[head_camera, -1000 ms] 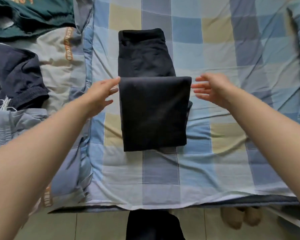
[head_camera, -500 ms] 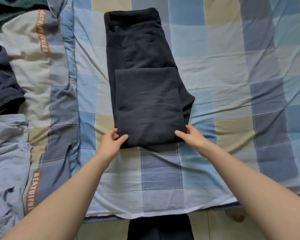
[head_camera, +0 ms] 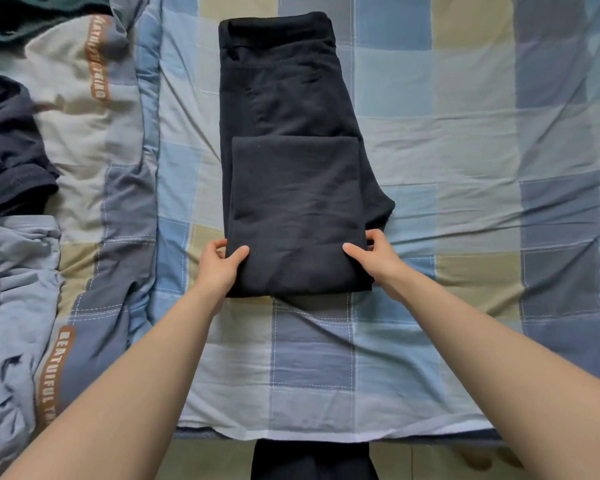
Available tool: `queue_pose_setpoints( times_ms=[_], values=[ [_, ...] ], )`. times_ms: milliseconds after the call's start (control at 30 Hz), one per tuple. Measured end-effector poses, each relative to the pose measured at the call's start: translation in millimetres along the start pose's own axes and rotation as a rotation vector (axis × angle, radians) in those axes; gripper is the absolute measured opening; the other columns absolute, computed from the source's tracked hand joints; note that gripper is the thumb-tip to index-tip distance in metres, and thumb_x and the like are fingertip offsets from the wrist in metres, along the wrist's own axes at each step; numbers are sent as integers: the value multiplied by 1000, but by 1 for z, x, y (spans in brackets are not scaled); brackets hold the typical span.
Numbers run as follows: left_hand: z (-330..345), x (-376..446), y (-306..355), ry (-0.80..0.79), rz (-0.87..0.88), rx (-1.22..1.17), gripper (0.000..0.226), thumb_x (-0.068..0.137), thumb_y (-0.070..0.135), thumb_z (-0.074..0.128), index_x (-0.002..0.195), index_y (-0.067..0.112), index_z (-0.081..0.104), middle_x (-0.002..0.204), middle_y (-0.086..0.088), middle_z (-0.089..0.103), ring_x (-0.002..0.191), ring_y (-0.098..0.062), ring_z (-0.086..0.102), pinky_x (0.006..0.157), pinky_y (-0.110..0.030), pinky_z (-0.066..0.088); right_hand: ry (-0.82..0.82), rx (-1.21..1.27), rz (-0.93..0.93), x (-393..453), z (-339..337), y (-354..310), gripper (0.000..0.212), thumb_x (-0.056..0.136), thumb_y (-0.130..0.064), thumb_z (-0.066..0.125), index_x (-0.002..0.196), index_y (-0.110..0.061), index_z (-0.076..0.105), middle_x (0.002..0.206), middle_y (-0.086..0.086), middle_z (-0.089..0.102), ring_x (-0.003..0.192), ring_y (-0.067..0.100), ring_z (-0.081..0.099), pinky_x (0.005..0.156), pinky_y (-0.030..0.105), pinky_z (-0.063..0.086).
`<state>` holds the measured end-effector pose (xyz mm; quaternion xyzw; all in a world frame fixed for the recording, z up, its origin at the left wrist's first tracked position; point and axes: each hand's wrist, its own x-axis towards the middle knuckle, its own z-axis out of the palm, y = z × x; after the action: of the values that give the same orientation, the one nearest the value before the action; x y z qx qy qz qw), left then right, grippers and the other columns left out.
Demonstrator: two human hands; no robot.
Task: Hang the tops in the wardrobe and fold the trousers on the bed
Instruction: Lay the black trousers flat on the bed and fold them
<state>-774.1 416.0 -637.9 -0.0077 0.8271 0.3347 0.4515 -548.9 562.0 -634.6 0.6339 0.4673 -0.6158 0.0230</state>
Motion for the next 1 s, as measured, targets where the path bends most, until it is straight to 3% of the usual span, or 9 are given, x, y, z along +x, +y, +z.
queue_pose_setpoints(
  times_ms=[133,300,367,467,600,700,800,900,1000],
  values=[
    [0,2,7,37,43,161,36,91,26,66,122,10,58,129,-8,57,107,-25,59,93,-38,50,-79,144,-88,-3,-3,-2,27,88,-15,67,112,-11,52,113,10,65,107,24,63,96,38,50],
    [-2,-5,17,83,93,92,18,91,21,66,104,9,63,102,-3,66,88,-18,59,71,-25,46,-135,74,-85,-5,-7,-3,23,93,-25,60,113,-15,63,117,2,67,109,18,62,100,38,48],
    [-1,-11,18,136,161,183,16,91,25,64,96,9,64,93,-1,66,88,-20,59,76,-31,49,-122,57,-120,-7,-9,-3,26,94,-27,59,110,-9,66,112,2,69,104,16,64,96,34,50],
    [-5,-25,13,201,244,260,17,89,28,65,90,11,65,88,0,67,83,-19,59,77,-35,48,-116,45,-194,-15,-13,-1,37,95,-31,57,97,5,64,89,2,66,82,11,58,74,30,46],
    [-18,-49,-22,54,121,108,18,90,29,66,77,17,62,72,5,59,69,-14,53,67,-31,47,-162,39,-158,-28,-25,30,39,97,-27,53,90,11,55,78,5,49,72,13,44,67,29,34],
    [-23,-53,-51,-37,-5,126,12,93,19,64,86,12,59,87,-3,60,81,-23,57,90,-50,51,-188,-69,-25,-31,-28,57,25,98,-16,51,95,7,58,78,9,46,76,22,40,66,34,33],
    [-20,-45,-49,-14,-30,204,10,91,14,64,98,12,58,101,-2,60,89,-23,59,84,-39,51,-92,-18,144,-24,-28,65,20,97,-2,44,107,-1,62,79,7,59,68,17,51,64,24,42],
    [-10,-36,-23,143,143,490,48,81,7,65,126,11,48,125,-9,51,109,-28,52,92,-36,42,49,-39,128,-7,-37,51,19,95,1,44,104,-7,59,84,7,60,63,14,52,60,25,44],
    [12,-26,22,189,477,681,58,80,6,63,135,8,44,133,-14,47,123,-34,41,105,-41,32,215,40,30,20,-56,21,19,94,-3,46,108,-8,56,81,4,57,63,15,54,59,27,48]
  ],
)
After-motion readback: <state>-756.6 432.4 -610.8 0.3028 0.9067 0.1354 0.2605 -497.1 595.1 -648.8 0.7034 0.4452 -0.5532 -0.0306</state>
